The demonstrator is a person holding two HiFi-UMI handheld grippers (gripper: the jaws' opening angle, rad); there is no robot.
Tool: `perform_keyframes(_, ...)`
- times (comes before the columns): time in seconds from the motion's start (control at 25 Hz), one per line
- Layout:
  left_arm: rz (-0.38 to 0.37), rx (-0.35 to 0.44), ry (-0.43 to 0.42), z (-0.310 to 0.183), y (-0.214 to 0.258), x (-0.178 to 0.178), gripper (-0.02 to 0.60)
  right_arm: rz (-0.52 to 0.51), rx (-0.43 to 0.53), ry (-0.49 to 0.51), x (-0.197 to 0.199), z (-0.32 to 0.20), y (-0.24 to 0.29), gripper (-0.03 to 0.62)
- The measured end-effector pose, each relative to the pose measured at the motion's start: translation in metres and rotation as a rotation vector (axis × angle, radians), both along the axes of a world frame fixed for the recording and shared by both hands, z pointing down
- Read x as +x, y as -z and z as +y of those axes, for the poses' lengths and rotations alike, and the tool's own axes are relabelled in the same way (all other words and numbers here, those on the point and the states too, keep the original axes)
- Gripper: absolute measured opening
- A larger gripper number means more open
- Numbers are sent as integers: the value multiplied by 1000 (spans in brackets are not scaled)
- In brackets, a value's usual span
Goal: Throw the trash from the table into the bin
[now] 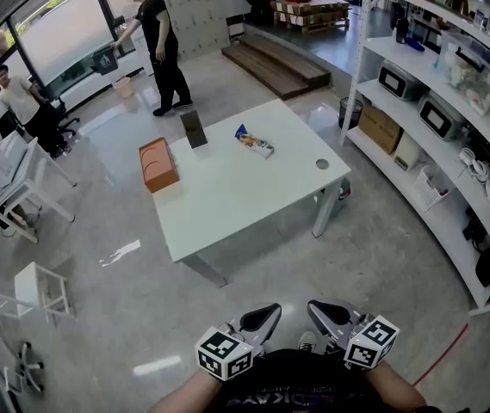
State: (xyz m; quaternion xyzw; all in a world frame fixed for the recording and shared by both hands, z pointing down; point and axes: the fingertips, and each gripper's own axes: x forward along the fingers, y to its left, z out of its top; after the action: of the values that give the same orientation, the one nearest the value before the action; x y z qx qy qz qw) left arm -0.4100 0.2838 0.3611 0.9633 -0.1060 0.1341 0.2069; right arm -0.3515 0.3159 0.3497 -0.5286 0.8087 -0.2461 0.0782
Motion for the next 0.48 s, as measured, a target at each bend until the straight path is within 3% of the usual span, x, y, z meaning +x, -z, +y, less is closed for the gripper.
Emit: perform_keyframes(0.48,-3,1,25,0,-2,8,8,-2,-2,-9,17,-1,0,0)
